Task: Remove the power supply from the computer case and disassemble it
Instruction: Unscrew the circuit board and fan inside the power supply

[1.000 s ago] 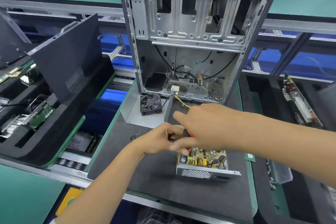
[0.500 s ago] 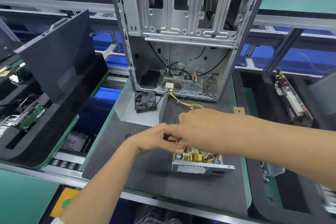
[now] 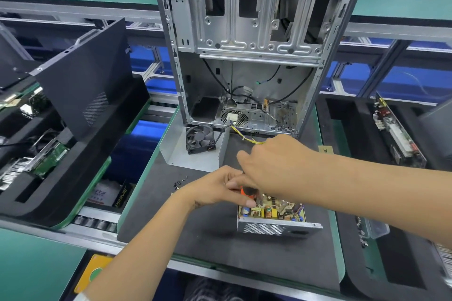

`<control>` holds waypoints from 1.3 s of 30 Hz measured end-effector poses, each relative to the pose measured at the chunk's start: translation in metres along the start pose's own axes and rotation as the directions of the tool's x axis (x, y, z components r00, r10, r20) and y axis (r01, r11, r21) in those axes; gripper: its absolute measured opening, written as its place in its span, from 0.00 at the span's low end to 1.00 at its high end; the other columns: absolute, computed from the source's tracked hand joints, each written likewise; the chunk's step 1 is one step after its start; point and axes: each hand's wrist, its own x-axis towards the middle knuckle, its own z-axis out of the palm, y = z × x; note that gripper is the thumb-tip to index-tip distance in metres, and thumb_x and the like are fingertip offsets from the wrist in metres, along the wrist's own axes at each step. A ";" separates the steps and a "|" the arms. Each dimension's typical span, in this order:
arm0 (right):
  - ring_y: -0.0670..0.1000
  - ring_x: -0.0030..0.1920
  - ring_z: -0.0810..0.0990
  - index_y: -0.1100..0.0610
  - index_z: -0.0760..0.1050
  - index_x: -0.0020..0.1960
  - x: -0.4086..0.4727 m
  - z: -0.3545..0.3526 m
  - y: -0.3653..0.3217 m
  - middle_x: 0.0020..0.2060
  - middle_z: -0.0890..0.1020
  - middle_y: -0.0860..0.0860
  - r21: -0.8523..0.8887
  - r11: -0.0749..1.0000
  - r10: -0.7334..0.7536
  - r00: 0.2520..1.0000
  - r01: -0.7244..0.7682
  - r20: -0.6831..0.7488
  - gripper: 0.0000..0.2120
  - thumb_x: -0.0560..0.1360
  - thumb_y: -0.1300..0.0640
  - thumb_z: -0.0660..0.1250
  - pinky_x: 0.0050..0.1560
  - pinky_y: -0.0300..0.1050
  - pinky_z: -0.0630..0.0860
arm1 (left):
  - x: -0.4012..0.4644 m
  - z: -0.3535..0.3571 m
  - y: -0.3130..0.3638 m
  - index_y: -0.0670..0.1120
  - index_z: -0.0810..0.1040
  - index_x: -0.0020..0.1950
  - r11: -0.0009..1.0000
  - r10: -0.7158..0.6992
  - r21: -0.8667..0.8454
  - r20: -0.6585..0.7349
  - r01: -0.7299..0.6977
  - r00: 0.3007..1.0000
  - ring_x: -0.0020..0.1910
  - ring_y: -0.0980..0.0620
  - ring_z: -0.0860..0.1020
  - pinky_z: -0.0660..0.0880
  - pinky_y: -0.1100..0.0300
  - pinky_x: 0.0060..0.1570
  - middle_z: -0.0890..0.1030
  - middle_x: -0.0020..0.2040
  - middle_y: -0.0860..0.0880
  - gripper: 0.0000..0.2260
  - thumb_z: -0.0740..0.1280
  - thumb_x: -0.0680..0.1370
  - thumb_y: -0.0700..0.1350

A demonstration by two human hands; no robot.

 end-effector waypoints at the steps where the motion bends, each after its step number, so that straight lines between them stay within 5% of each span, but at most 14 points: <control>1: 0.58 0.48 0.79 0.57 0.67 0.56 0.001 0.001 -0.001 0.39 0.70 0.51 -0.026 1.000 -0.012 1.000 0.012 -0.004 0.12 0.82 0.48 0.54 0.27 0.45 0.54 | 0.001 0.000 0.001 0.55 0.84 0.45 1.000 0.014 -0.006 0.006 -0.014 1.000 0.43 0.47 0.69 0.67 0.58 0.49 0.79 0.38 0.57 0.14 0.73 0.73 0.34; 4: 0.58 0.47 0.78 0.55 0.66 0.57 0.004 0.003 0.000 0.41 0.74 0.53 0.036 0.999 -0.042 0.998 0.041 0.048 0.10 0.82 0.49 0.55 0.28 0.45 0.59 | 0.001 -0.003 -0.001 0.58 0.82 0.38 0.999 0.014 -0.037 -0.014 -0.015 1.000 0.43 0.46 0.67 0.65 0.53 0.51 0.72 0.34 0.41 0.15 0.74 0.71 0.36; 7: 0.54 0.40 0.69 0.52 0.63 0.60 0.005 0.009 0.005 0.41 0.63 0.50 0.138 0.984 -0.123 0.990 0.112 0.076 0.12 0.79 0.53 0.60 0.34 0.47 0.64 | 0.002 -0.006 0.000 0.59 0.78 0.33 0.998 0.054 0.010 0.013 -0.054 0.998 0.34 0.59 0.69 0.68 0.69 0.44 0.71 0.30 0.60 0.19 0.73 0.72 0.34; 11: 0.51 0.44 0.63 0.49 0.63 0.63 0.009 0.015 0.010 0.45 0.61 0.49 0.138 0.974 -0.189 0.979 0.178 0.071 0.20 0.75 0.60 0.65 0.33 0.43 0.58 | 0.003 -0.009 0.004 0.56 0.85 0.47 0.999 0.050 0.020 0.028 -0.051 0.998 0.38 0.54 0.67 0.67 0.64 0.42 0.74 0.35 0.57 0.13 0.75 0.72 0.38; 15: 0.49 0.46 0.58 0.48 0.68 0.61 0.008 0.013 0.013 0.54 0.65 0.48 0.178 0.946 -0.285 0.957 0.270 0.062 0.20 0.72 0.60 0.66 0.39 0.41 0.60 | 0.003 -0.007 0.003 0.56 0.83 0.42 0.999 0.028 -0.027 0.007 -0.028 1.000 0.42 0.53 0.77 0.73 0.62 0.45 0.83 0.40 0.51 0.15 0.75 0.70 0.34; 18: 0.49 0.44 0.66 0.46 0.63 0.62 0.003 0.008 0.017 0.53 0.65 0.48 0.275 0.944 -0.203 0.978 0.184 0.044 0.22 0.73 0.46 0.69 0.37 0.42 0.65 | 0.002 -0.007 0.002 0.51 0.82 0.40 0.999 0.030 -0.028 -0.020 -0.030 0.999 0.40 0.57 0.77 0.73 0.66 0.45 0.82 0.38 0.52 0.14 0.74 0.71 0.32; 21: 0.48 0.30 0.63 0.53 0.61 0.51 0.004 0.001 0.012 0.36 0.64 0.49 0.228 0.973 0.004 0.999 -0.012 0.037 0.26 0.73 0.30 0.57 0.27 0.42 0.57 | 0.003 -0.009 0.003 0.49 0.80 0.36 1.000 0.011 0.024 -0.015 -0.011 1.000 0.36 0.58 0.71 0.68 0.67 0.42 0.76 0.35 0.55 0.11 0.74 0.71 0.34; 23: 0.52 0.33 0.70 0.54 0.61 0.48 0.010 0.003 0.006 0.31 0.61 0.49 0.128 0.991 0.046 0.999 -0.049 0.022 0.20 0.79 0.37 0.54 0.27 0.43 0.54 | 0.004 -0.010 0.004 0.50 0.82 0.41 0.998 0.030 0.054 0.035 -0.032 0.999 0.33 0.61 0.68 0.66 0.72 0.39 0.77 0.34 0.62 0.11 0.73 0.72 0.34; 25: 0.56 0.39 0.74 0.53 0.63 0.51 0.014 0.008 0.004 0.31 0.61 0.49 0.098 0.995 0.020 1.000 -0.022 0.016 0.11 0.81 0.45 0.56 0.27 0.44 0.56 | 0.003 -0.012 0.002 0.50 0.80 0.42 0.998 0.030 0.048 0.040 -0.032 0.999 0.34 0.57 0.65 0.66 0.69 0.42 0.75 0.31 0.58 0.10 0.73 0.73 0.35; 27: 0.54 0.36 0.70 0.50 0.62 0.54 0.014 0.013 0.006 0.36 0.64 0.49 0.165 0.985 -0.050 0.998 0.042 0.042 0.08 0.80 0.48 0.59 0.29 0.46 0.62 | 0.003 -0.014 0.000 0.55 0.79 0.33 0.999 0.026 0.021 -0.017 -0.026 1.000 0.36 0.51 0.65 0.65 0.60 0.45 0.70 0.29 0.52 0.14 0.75 0.71 0.37; 29: 0.50 0.34 0.66 0.48 0.62 0.58 0.013 0.017 0.009 0.40 0.61 0.47 0.206 0.970 -0.146 0.987 0.129 0.070 0.12 0.77 0.54 0.63 0.30 0.45 0.62 | 0.003 -0.015 -0.004 0.58 0.80 0.36 0.999 0.035 0.037 -0.023 -0.034 0.999 0.37 0.53 0.67 0.66 0.61 0.42 0.72 0.33 0.55 0.16 0.75 0.70 0.36; 33: 0.51 0.41 0.65 0.45 0.64 0.59 0.018 0.013 0.014 0.43 0.57 0.45 0.195 0.962 -0.212 0.972 0.190 0.101 0.21 0.71 0.62 0.66 0.29 0.43 0.57 | 0.002 -0.014 -0.005 0.38 0.80 0.46 0.998 -0.020 0.062 -0.034 0.023 0.999 0.38 0.46 0.64 0.63 0.55 0.43 0.70 0.39 0.43 0.08 0.76 0.71 0.37; 36: 0.47 0.39 0.67 0.43 0.65 0.57 0.014 0.012 0.020 0.44 0.61 0.44 0.293 0.938 -0.233 0.962 0.183 0.144 0.18 0.73 0.51 0.69 0.30 0.40 0.57 | 0.001 -0.011 -0.003 0.39 0.81 0.44 0.998 -0.011 0.068 -0.045 0.014 0.999 0.36 0.51 0.69 0.67 0.60 0.43 0.73 0.36 0.46 0.11 0.79 0.67 0.41; 39: 0.43 0.31 0.62 0.48 0.63 0.50 0.008 0.003 0.018 0.36 0.64 0.46 0.267 0.963 -0.051 0.997 0.032 0.063 0.24 0.71 0.29 0.54 0.28 0.41 0.57 | 0.003 -0.010 -0.004 0.30 0.75 0.46 0.996 -0.040 0.074 -0.057 0.044 0.998 0.37 0.49 0.67 0.64 0.56 0.42 0.70 0.37 0.42 0.16 0.77 0.70 0.39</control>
